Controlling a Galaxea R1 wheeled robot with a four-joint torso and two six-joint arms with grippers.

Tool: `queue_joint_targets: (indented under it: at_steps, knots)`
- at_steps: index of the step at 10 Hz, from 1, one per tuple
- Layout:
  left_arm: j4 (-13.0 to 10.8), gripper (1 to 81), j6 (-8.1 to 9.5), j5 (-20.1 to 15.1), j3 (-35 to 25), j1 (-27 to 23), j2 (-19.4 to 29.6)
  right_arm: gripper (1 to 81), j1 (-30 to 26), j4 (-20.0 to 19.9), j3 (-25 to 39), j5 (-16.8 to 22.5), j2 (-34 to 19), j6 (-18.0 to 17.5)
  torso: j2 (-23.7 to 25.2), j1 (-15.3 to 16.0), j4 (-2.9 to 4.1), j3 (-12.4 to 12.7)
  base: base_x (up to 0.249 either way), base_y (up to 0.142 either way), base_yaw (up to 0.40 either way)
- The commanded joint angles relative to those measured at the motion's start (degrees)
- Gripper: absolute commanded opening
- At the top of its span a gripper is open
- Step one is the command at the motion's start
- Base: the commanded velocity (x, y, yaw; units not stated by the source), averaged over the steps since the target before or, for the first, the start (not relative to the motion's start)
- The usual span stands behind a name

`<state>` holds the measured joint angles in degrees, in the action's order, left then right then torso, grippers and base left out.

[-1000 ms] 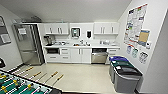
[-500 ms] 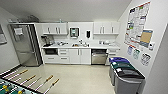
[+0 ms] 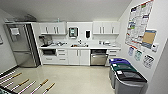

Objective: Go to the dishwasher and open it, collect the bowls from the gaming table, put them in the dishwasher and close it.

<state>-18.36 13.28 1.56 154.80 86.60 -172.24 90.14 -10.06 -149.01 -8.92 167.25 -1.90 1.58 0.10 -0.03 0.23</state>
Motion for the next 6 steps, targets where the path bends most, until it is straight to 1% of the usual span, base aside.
queue_joint_targets:
  at_steps: [1,6]
  knots:
    - [-0.45,1.0,-0.44,-2.7,-0.19,-2.62,0.31,1.0,-2.72,0.65,0.22,2.86,-0.41,0.06,0.0,0.0,0.0,0.0,0.146,0.0,0.0]
    - [-0.36,1.0,-0.36,-2.62,-0.19,-2.62,0.31,1.0,-2.72,1.0,0.13,2.86,-0.14,0.06,-0.02,-0.07,0.0,0.02,0.151,0.0,0.0]
